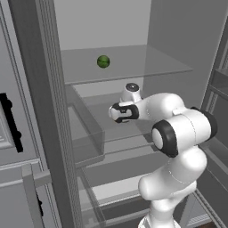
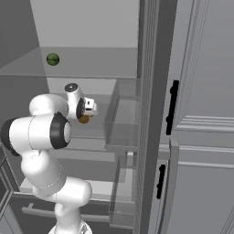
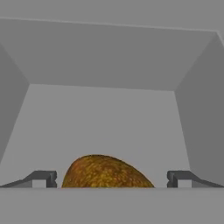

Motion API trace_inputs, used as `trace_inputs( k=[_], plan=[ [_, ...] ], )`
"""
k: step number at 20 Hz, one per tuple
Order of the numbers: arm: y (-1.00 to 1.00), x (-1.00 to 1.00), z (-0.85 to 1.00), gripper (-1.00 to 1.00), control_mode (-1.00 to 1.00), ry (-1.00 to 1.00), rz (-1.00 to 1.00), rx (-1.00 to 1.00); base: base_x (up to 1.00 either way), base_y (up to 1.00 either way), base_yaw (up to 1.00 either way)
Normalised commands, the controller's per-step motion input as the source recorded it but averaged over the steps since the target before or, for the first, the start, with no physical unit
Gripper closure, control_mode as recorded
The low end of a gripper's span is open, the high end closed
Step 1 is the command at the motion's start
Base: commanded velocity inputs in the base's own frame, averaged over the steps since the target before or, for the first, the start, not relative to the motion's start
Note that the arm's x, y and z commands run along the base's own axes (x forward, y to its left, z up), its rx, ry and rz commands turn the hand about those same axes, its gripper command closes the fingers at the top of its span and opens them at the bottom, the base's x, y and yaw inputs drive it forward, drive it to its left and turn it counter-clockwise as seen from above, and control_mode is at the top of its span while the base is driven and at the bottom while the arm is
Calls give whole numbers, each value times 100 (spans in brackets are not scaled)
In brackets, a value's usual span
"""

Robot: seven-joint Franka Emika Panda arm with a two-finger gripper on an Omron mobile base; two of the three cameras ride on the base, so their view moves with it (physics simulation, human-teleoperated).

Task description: Place one avocado and one chicken drumstick in each tupperware on the nearby counter, to pack two identical lunches.

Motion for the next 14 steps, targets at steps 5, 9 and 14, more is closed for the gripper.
trace_inputs(
  k=[5, 9, 14],
  plan=[
    [-7, -29, -4, -100, -100, -2, 0, 0, 0, 0, 0],
    [0, -20, 0, -100, -100, -1, 0, 0, 0, 0, 0],
    [0, 0, -5, -100, -100, 0, 0, 0, 0, 0, 0]
  ],
)
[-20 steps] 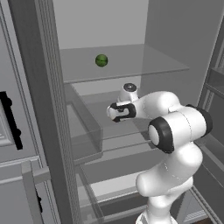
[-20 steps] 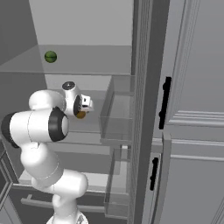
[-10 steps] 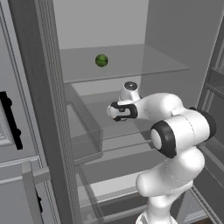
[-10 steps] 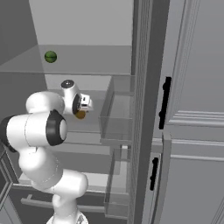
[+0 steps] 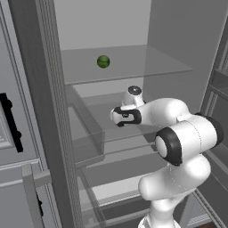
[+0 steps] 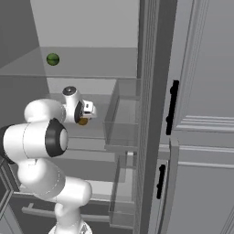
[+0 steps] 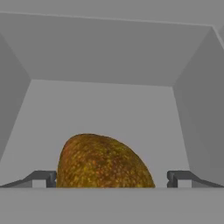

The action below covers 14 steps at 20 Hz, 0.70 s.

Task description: Place one avocado and one chicken drumstick in each tupperware on the nearby counter, to pack two identical lunches.

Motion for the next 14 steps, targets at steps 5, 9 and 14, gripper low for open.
trace_inputs(
  k=[5, 9, 14],
  plan=[
    [0, -1, -27, 100, -100, 0, 0, -4, 0, 0, 0],
    [-1, -1, -11, 100, -100, -1, 0, 0, 0, 0, 0],
    [3, -60, 4, 100, -100, -16, 0, -1, 0, 0, 0]
  ],
)
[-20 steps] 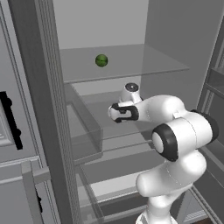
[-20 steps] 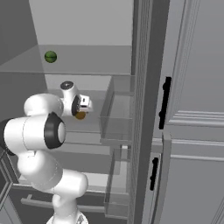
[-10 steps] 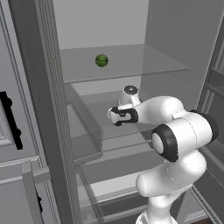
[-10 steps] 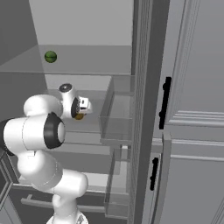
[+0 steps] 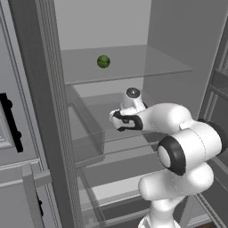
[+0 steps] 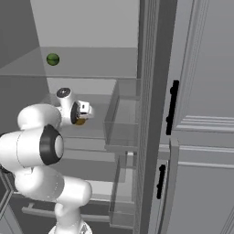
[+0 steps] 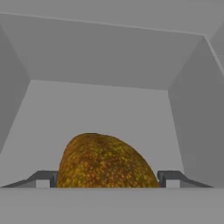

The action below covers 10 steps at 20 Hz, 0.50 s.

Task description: Place one avocado and one chicken drumstick in each tupperware on the nearby counter, to pack two identical lunches.

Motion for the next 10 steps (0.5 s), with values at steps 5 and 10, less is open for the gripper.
trace_inputs(
  k=[5, 10],
  plan=[
    [0, -100, 64, 100, -100, -67, 0, -7, 0, 0, 0],
    [2, -100, 100, 100, -100, -55, -1, -2, 0, 0, 0]
  ],
)
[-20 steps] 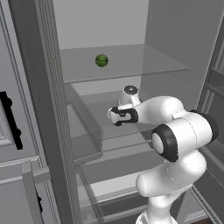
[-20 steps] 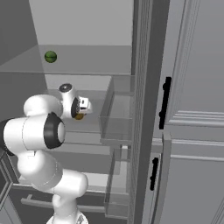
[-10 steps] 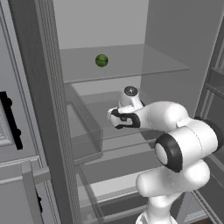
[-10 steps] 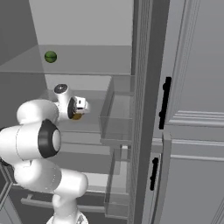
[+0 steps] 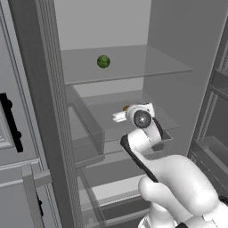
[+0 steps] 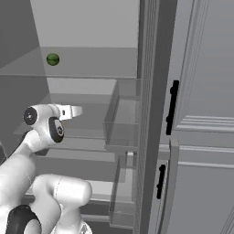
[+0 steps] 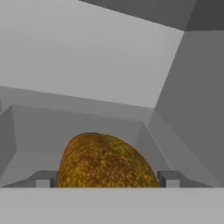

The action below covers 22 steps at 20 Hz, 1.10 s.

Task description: Place one avocado and one chicken drumstick in each tupperware on the nearby counter, to pack two identical lunches.

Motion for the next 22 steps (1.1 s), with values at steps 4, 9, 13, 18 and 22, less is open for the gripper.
trace_inputs(
  k=[4, 9, 13, 18, 22],
  plan=[
    [-5, -100, 100, 100, -100, -6, -4, 10, 0, 0, 0],
    [-12, -100, 98, 100, -100, 20, -6, 17, 0, 0, 0],
    [-26, -75, 29, 100, -100, 60, 0, 18, 0, 0, 0],
    [-5, -22, 0, 100, -100, 29, 1, 4, 0, 0, 0],
    [0, 0, 0, 100, 100, 0, 0, 0, -100, 0, 13]
  ],
)
